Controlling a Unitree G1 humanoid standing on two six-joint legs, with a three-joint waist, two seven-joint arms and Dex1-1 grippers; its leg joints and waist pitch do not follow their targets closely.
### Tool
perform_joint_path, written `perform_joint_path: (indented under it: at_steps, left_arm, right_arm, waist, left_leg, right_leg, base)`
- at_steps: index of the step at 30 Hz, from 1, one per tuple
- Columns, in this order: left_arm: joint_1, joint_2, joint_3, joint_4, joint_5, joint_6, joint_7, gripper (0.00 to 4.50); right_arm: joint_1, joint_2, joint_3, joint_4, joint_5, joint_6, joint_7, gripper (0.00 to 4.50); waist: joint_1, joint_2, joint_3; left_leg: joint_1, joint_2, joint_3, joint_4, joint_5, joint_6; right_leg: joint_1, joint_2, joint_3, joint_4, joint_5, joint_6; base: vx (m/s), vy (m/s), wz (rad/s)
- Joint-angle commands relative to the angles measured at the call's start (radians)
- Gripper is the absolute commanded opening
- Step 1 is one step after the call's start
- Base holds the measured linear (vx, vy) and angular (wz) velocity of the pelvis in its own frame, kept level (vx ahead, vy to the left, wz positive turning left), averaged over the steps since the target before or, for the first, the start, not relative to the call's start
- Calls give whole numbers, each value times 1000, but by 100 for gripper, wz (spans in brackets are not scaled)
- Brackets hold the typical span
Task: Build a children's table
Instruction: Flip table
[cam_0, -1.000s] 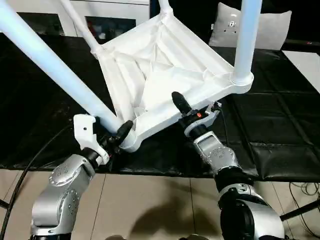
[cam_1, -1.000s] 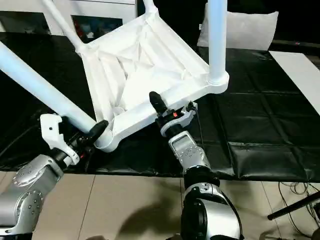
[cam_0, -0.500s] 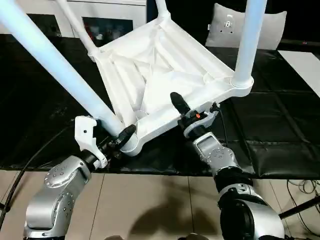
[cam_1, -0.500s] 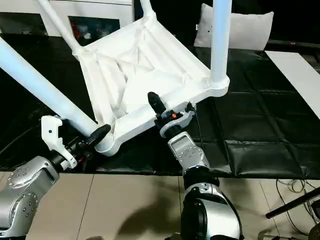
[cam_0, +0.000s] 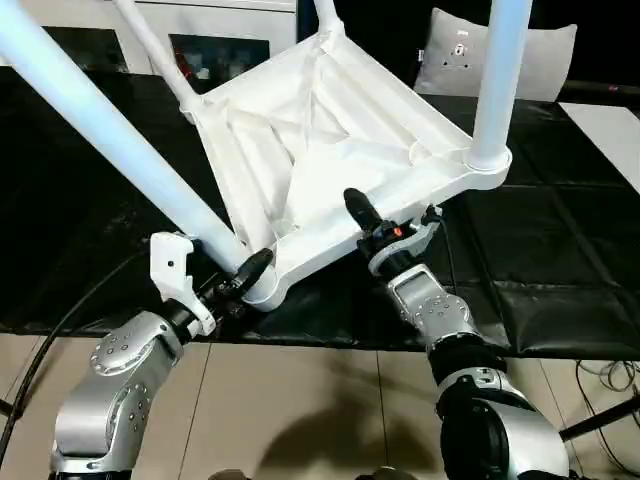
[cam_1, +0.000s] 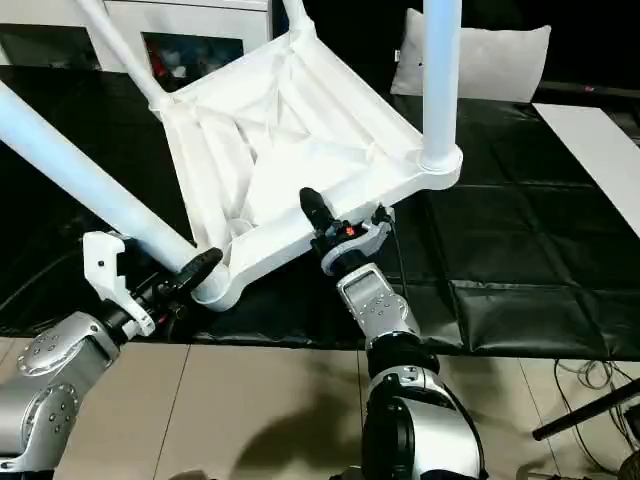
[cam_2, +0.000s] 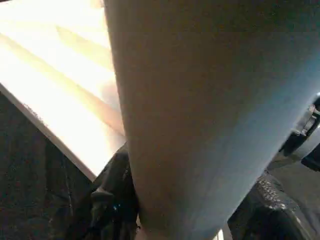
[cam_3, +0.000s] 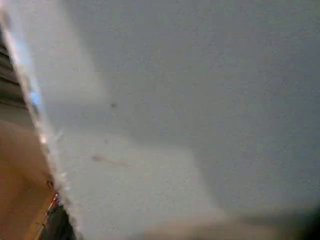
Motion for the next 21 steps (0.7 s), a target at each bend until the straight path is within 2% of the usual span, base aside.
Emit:
perform_joint_path:
  at_steps: [1,2,5,6,7,8,10,12,15,16,17,19,20,21]
  left_arm:
    - [31,3,-118,103,61,71,-16,198]
    - [31,8,-122,98,55,71,-29,254]
    - [31,2,-116,91,40,74,-35,275]
    - [31,2,-115,88,34,75,-40,286]
    - [31,5,-118,86,46,52,-38,297]
    - [32,6,-118,85,48,44,-38,307]
    - [34,2,-113,86,52,30,-34,320]
    - [38,2,-110,81,53,18,-30,332]
    - [43,6,-113,70,54,13,-33,357]
    - [46,7,-115,63,56,11,-37,362]
    - [57,15,-127,43,74,-18,-41,367]
    - [60,18,-132,36,83,-33,-39,380]
    - [61,17,-131,33,82,-34,-39,398]
    - [63,13,-129,23,80,-38,-38,398]
  right_arm:
    - [-144,58,39,-82,13,-7,66,249]
    - [-146,55,42,-82,1,-21,51,238]
    - [-151,49,41,-78,-14,-45,23,218]
    - [-153,47,41,-77,-19,-52,16,211]
    - [-157,34,50,-76,-56,-97,-16,207]
    - [-160,27,51,-80,-65,-108,-32,203]
    - [-166,19,36,-89,-59,-124,-49,199]
    - [-176,1,-2,-101,-43,-149,-92,197]
    - [-180,-15,-25,-116,-36,-181,-118,194]
    - [-183,-24,-39,-122,-29,-192,-130,194]
    - [-184,-58,-66,-139,-39,-240,-163,194]
    - [-185,-74,-76,-144,-47,-262,-174,193]
    - [-185,-79,-79,-146,-47,-266,-178,193]
    - [-187,-93,-86,-150,-49,-277,-193,193]
  waist:
    - [2,8,-75]
    - [2,7,-75]
    - [1,8,-73]
    - [0,7,-79]
    - [0,12,-84]
    - [-4,9,-82]
    - [-5,11,-80]
    - [-7,14,-77]
    - [-4,14,-77]
    - [-2,18,-77]
    - [4,23,-77]
    - [12,23,-76]
    - [19,21,-76]
    - [23,22,-75]
  left_leg:
    - [1,5,20,-58,166,138]
    - [1,3,21,-57,172,138]
    - [2,1,21,-58,179,139]
    - [-1,0,19,-56,190,138]
    - [-1,2,18,-51,224,140]
    - [-3,0,19,-50,245,150]
    - [-4,0,20,-51,227,157]
    - [-1,5,23,-53,168,150]
    - [0,6,23,-54,162,140]
    - [2,7,23,-54,161,135]
    - [5,7,23,-54,155,129]
    - [10,8,26,-55,132,121]
    - [8,8,27,-56,122,114]
    - [8,8,27,-57,118,110]
  right_leg:
    - [75,-32,28,-42,179,-313]
    - [75,-30,28,-41,189,-312]
    - [72,-27,28,-40,184,-303]
    - [79,-31,29,-37,195,-305]
    - [75,-31,27,-31,242,-313]
    - [73,-26,26,-31,269,-316]
    - [73,-28,27,-32,261,-322]
    - [71,-30,30,-39,210,-322]
    - [72,-28,29,-38,208,-320]
    - [68,-25,29,-38,218,-318]
    - [67,-25,28,-38,213,-315]
    - [62,-22,28,-42,196,-309]
    - [64,-22,30,-41,190,-305]
    - [64,-23,30,-41,187,-301]
  base:
    - [0,0,0]
    - [0,0,0]
    - [0,0,0]
    - [0,0,0]
    - [0,0,0]
    - [0,0,0]
    - [0,0,0]
    - [0,0,0]
    - [0,0,0]
    - [0,0,0]
    - [0,0,0]
    - [0,0,0]
    - [0,0,0]
    - [0,0,0]
